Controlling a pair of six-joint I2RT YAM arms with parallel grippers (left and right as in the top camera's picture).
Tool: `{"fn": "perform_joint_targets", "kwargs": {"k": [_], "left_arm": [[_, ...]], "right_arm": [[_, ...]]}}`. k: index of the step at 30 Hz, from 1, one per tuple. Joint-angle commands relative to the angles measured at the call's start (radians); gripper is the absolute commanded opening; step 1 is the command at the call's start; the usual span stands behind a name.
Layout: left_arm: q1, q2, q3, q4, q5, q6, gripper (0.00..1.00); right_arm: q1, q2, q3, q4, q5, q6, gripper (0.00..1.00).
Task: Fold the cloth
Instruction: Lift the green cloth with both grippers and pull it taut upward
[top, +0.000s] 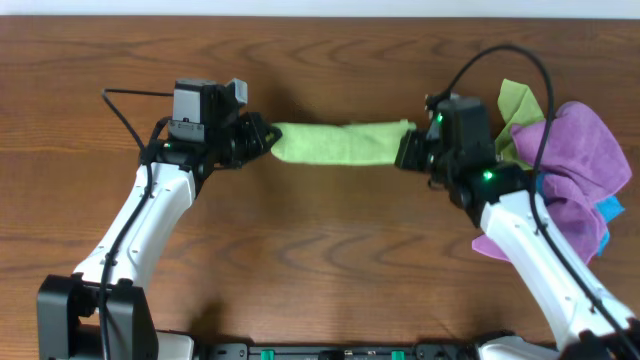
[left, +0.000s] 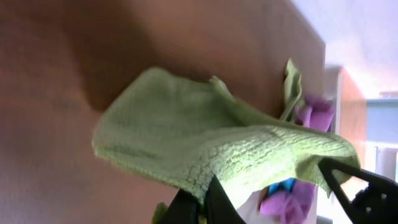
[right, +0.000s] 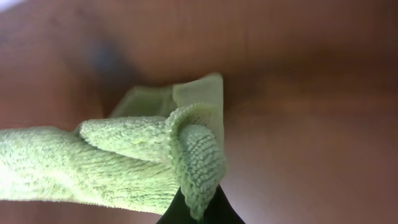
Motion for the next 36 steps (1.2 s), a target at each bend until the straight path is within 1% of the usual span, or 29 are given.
{"fn": "perform_joint_targets", "kwargs": {"k": [1, 3, 7, 12, 16, 19, 21, 24, 27, 29, 33, 36], "left_arm": [[0.002, -0.006, 0.019, 0.08, -0.083, -0.084, 0.06], [0.002, 0.011, 0.022, 0.172, -0.093, -0.117, 0.06], [0.007, 0.093, 0.089, 0.264, -0.097, -0.158, 0.06], [0.029, 0.217, 0.283, 0.257, -0.071, -0.151, 0.06], [0.057, 0.256, 0.394, 0.212, -0.018, -0.115, 0.06], [0.073, 0.256, 0.449, 0.113, 0.008, -0.052, 0.06], [0.075, 0.256, 0.474, 0.005, 0.012, 0.009, 0.06], [0.074, 0.256, 0.483, -0.211, 0.014, 0.124, 0.06], [0.071, 0.257, 0.475, -0.436, -0.016, 0.248, 0.06], [0.071, 0.257, 0.456, -0.53, -0.04, 0.292, 0.06], [0.07, 0.257, 0.367, -0.631, -0.025, 0.343, 0.06], [0.057, 0.257, 0.233, -0.639, 0.048, 0.359, 0.06]], "right_arm": [[-0.02, 0.079, 0.099, 0.019, -0.008, -0.089, 0.01], [-0.021, 0.149, 0.18, 0.016, -0.008, -0.124, 0.01], [-0.023, 0.243, 0.308, 0.014, 0.019, -0.162, 0.01], [-0.034, 0.314, 0.435, 0.019, 0.061, -0.208, 0.01], [-0.048, 0.338, 0.519, 0.012, 0.071, -0.228, 0.01], [-0.053, 0.338, 0.562, -0.041, 0.071, -0.236, 0.01], [-0.053, 0.337, 0.576, -0.113, 0.071, -0.244, 0.01], [-0.047, 0.337, 0.578, -0.266, 0.063, -0.243, 0.01], [-0.03, 0.337, 0.567, -0.441, 0.055, -0.243, 0.01], [-0.02, 0.337, 0.545, -0.52, 0.051, -0.243, 0.01], [-0.006, 0.337, 0.449, -0.594, 0.004, -0.236, 0.02], [-0.006, 0.337, 0.346, -0.61, -0.024, -0.215, 0.01]]}}
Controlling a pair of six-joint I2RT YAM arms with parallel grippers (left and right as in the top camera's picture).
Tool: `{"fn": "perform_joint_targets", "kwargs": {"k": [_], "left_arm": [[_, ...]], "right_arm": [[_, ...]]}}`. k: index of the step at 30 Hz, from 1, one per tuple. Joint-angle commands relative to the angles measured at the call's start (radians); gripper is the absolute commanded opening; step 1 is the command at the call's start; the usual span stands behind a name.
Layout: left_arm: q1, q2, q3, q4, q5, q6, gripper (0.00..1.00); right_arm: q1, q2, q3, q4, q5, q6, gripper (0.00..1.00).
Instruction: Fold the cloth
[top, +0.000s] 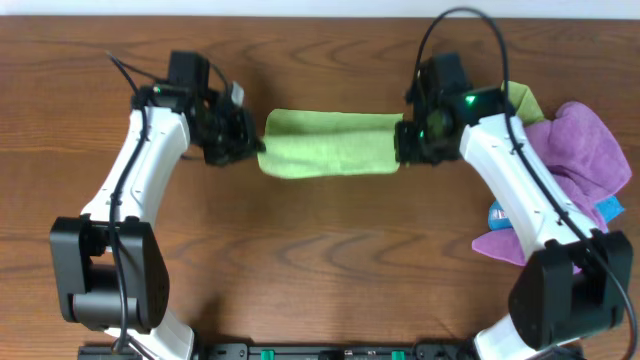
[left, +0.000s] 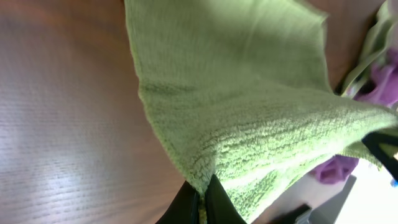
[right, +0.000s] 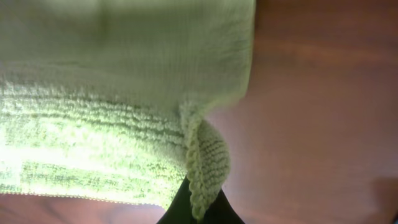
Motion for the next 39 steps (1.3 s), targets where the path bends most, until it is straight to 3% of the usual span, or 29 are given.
{"fn": "perform_joint_targets", "kwargs": {"k": [1, 8, 15, 21, 28, 39], "left_arm": [[-0.013, 0.011, -0.106, -0.012, 0.047, 0.054, 0.06], [-0.055, 0.011, -0.261, -0.065, 0.064, 0.087, 0.06], [-0.089, 0.01, -0.283, -0.104, 0.052, 0.101, 0.06], [-0.068, -0.006, -0.283, -0.08, 0.04, 0.087, 0.06], [0.008, -0.096, -0.282, 0.048, 0.033, -0.003, 0.06], [0.005, -0.096, -0.283, 0.271, -0.069, -0.115, 0.06]], "right_arm": [[0.005, 0.002, -0.064, -0.013, -0.026, 0.014, 0.01], [0.024, -0.002, -0.15, -0.082, -0.036, 0.056, 0.01], [0.105, -0.025, -0.284, -0.055, -0.033, 0.112, 0.02], [0.078, -0.043, -0.285, 0.026, 0.029, 0.129, 0.01], [0.041, -0.044, -0.285, 0.168, 0.029, 0.129, 0.01], [0.041, -0.044, -0.285, 0.459, 0.109, 0.129, 0.01]]}}
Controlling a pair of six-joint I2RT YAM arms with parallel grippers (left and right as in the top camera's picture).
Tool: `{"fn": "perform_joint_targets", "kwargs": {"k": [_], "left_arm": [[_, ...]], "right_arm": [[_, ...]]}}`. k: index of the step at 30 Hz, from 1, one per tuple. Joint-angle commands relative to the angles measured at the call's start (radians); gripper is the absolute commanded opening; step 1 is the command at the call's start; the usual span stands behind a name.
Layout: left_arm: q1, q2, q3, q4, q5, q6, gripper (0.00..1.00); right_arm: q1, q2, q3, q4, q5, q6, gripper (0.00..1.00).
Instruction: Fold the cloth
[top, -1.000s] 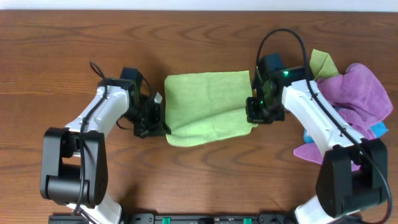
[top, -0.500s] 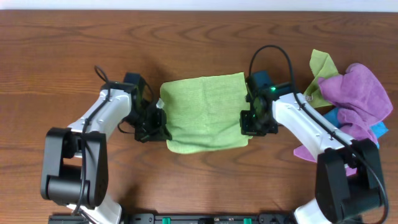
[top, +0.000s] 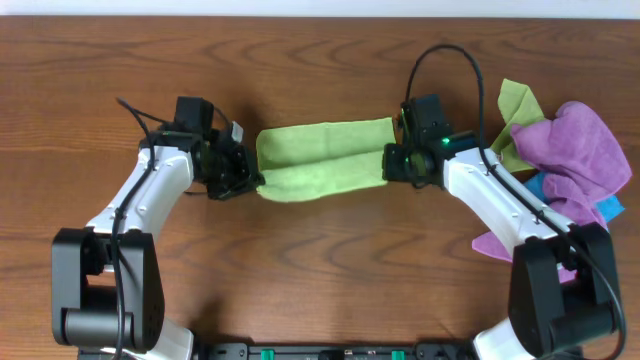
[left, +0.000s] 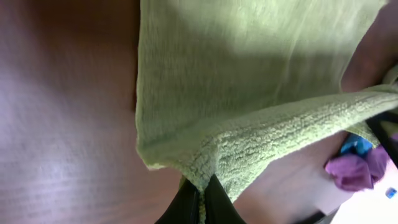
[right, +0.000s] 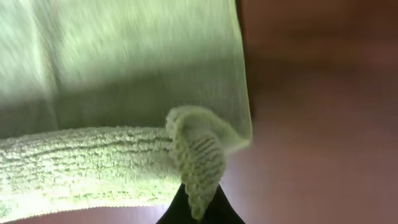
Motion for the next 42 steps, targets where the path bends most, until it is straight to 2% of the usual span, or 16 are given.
{"fn": "perform_joint_targets", "kwargs": {"k": [1, 8, 15, 25, 26, 27, 28, 32, 33, 35, 40, 42], "left_arm": [[0.002, -0.01, 0.002, 0.049, -0.04, -0.045, 0.06], [-0.01, -0.01, 0.002, 0.199, -0.154, -0.119, 0.06], [-0.015, 0.006, 0.002, 0.316, -0.21, -0.177, 0.06], [-0.05, 0.06, 0.002, 0.365, -0.25, -0.198, 0.06], [-0.05, 0.06, 0.002, 0.365, -0.249, -0.198, 0.06], [-0.05, 0.06, 0.002, 0.365, -0.249, -0.201, 0.06], [-0.05, 0.06, 0.003, 0.365, -0.249, -0.201, 0.06], [-0.049, 0.06, 0.027, 0.368, -0.248, -0.2, 0.06], [-0.049, 0.06, 0.039, 0.367, -0.245, -0.2, 0.08], [-0.049, 0.059, 0.067, 0.364, -0.238, -0.2, 0.13], [-0.065, 0.059, 0.131, 0.367, -0.208, -0.205, 0.16], [-0.089, 0.06, 0.134, 0.406, -0.208, -0.226, 0.15]], "right_arm": [[-0.006, -0.021, 0.0, 0.046, 0.06, 0.009, 0.01], [-0.006, -0.015, 0.0, 0.197, 0.148, -0.026, 0.02], [-0.006, 0.055, 0.0, 0.302, 0.148, -0.051, 0.01], [-0.006, 0.126, 0.0, 0.385, 0.148, -0.056, 0.02], [-0.006, 0.126, 0.0, 0.391, 0.148, -0.055, 0.17], [-0.006, 0.126, 0.0, 0.392, 0.148, -0.055, 0.48], [-0.006, 0.126, 0.0, 0.391, 0.148, -0.055, 0.64], [-0.006, 0.109, 0.0, 0.358, 0.143, -0.054, 0.94], [-0.006, 0.097, 0.0, 0.346, 0.143, -0.049, 0.98], [-0.006, 0.058, 0.0, 0.316, 0.141, -0.019, 0.99], [-0.006, -0.06, 0.0, 0.286, 0.145, -0.002, 0.99], [-0.008, -0.078, 0.0, 0.326, 0.15, -0.002, 0.94]]}}
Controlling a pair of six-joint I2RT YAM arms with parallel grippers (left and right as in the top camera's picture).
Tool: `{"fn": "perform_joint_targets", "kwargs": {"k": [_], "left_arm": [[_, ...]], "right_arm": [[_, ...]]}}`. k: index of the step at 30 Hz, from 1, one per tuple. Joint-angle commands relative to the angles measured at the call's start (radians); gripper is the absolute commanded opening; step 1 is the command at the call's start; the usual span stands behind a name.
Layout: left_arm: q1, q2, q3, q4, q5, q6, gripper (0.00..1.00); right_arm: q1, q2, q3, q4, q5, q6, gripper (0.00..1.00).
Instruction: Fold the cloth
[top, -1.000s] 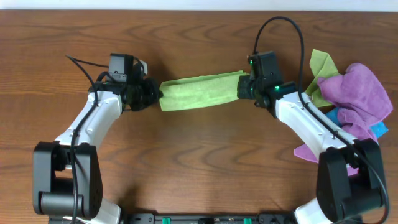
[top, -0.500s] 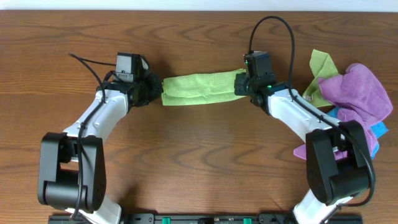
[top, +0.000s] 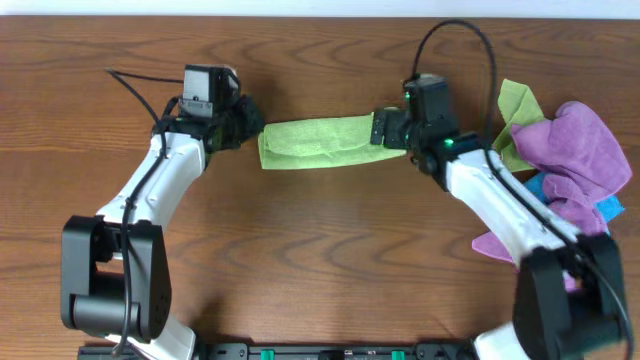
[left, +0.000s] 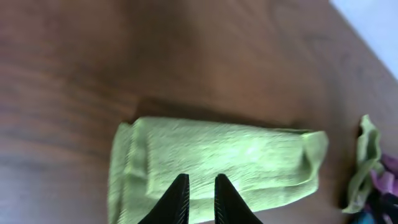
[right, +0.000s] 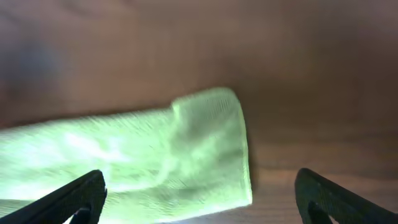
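The green cloth (top: 320, 140) lies flat on the wooden table (top: 320, 260) as a narrow folded strip between my two arms. In the left wrist view the cloth (left: 211, 165) lies beneath my left gripper (left: 200, 178), whose fingers stand slightly apart with nothing between them. Overhead, the left gripper (top: 250, 124) is just off the strip's left end. My right gripper (right: 199, 180) is wide open above the cloth's right end (right: 186, 149); overhead the right gripper (top: 384, 128) hovers at that end.
A pile of other cloths sits at the table's right edge: a purple one (top: 575, 150), a lime-green one (top: 515, 105) and a blue one (top: 606, 208). Cables run from both wrists.
Both grippers have let go of the cloth and stand back from it. The held front layer now lies on the rest, leaving a narrower flat strip slightly farther back.
Both grippers first held the cloth's ends, stretched as a bunched roll above the table. Then it was spread farther back, still held. Then the held edge was nearer the front with a layer lying behind it. Now the cloth lies folded and released.
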Motion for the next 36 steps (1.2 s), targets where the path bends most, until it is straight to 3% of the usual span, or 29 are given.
{"fn": "perform_joint_targets", "kwargs": {"k": [1, 9, 18, 27, 36], "left_arm": [[-0.041, 0.011, 0.023, 0.027, 0.003, -0.023, 0.15], [-0.134, 0.125, 0.023, 0.099, -0.079, -0.024, 0.12], [-0.134, 0.208, 0.023, 0.104, -0.111, -0.03, 0.1], [-0.134, 0.214, 0.023, 0.093, -0.12, -0.034, 0.09], [-0.134, 0.214, 0.023, 0.086, -0.119, -0.037, 0.09]], "right_arm": [[-0.011, -0.024, 0.002, 0.046, -0.008, 0.013, 0.93], [-0.06, 0.126, 0.008, 0.262, -0.103, 0.013, 0.81], [-0.129, 0.338, 0.157, 0.28, -0.227, 0.003, 0.81], [-0.135, 0.377, 0.191, 0.261, -0.246, 0.003, 0.72], [-0.142, 0.409, 0.196, 0.247, -0.321, 0.003, 0.71]]}}
